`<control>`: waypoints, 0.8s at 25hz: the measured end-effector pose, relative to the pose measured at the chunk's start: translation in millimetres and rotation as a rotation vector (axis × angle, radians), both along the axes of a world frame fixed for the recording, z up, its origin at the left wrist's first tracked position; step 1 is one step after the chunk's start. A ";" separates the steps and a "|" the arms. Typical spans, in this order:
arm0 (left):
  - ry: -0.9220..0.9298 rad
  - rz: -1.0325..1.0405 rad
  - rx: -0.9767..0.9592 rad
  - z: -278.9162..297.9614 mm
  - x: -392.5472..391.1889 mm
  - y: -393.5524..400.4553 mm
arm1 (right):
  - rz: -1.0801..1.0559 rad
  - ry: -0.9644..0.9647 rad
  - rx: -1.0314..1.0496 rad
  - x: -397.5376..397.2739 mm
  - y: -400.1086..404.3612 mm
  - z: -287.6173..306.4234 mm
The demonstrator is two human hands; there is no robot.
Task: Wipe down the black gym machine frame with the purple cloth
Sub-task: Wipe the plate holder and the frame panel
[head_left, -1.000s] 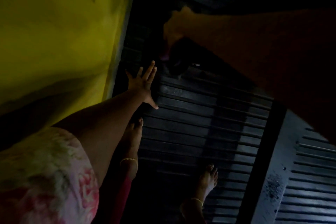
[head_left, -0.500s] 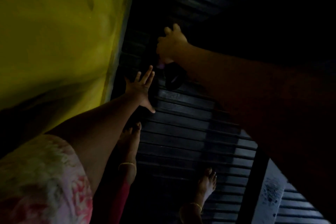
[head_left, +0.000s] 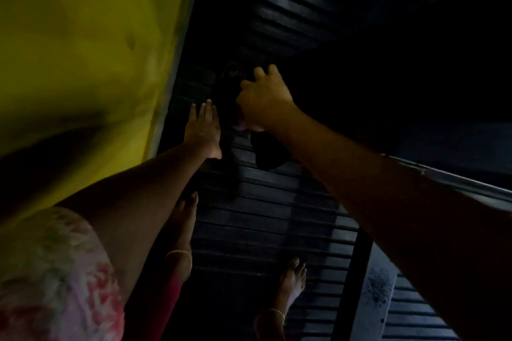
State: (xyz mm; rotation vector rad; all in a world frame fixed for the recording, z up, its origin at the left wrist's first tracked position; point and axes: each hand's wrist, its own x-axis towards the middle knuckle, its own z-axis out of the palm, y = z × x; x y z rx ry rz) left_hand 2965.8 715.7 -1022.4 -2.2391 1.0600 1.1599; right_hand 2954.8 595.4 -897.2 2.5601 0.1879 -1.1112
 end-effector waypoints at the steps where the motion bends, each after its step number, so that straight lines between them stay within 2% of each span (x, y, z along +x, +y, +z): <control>1: 0.014 0.056 -0.069 7.9 5.4 -3.3 | -0.026 -0.041 -0.014 -6.2 -3.3 11.9; 5: 0.189 0.266 -0.483 42.7 29.1 -29.3 | -0.211 -0.220 -0.214 -12.4 -13.7 60.5; 6: 0.217 0.256 -0.568 51.1 33.3 -37.5 | -0.222 -0.213 -0.230 -11.4 -11.7 67.5; 8: 0.184 0.099 -0.626 66.0 33.4 -53.2 | -0.175 -0.138 -0.213 -15.4 -5.9 76.8; 10: 0.132 -0.025 -0.585 77.8 27.3 -64.2 | -0.134 -0.115 -0.160 -22.6 -8.1 91.6; 13: 0.190 0.110 -0.605 92.3 18.3 -72.5 | -0.191 -0.183 -0.167 -26.6 -26.4 127.3; 16: 0.260 0.201 -0.784 108.1 13.2 -80.8 | -0.271 -0.260 -0.238 -24.2 -37.0 155.6; 19: 0.209 0.155 -0.961 123.8 4.4 -93.0 | -0.186 -0.187 -0.199 -37.4 -30.3 174.9; 20: 0.227 0.196 -0.990 130.2 2.1 -95.3 | -0.171 -0.178 -0.191 -44.4 -30.5 183.9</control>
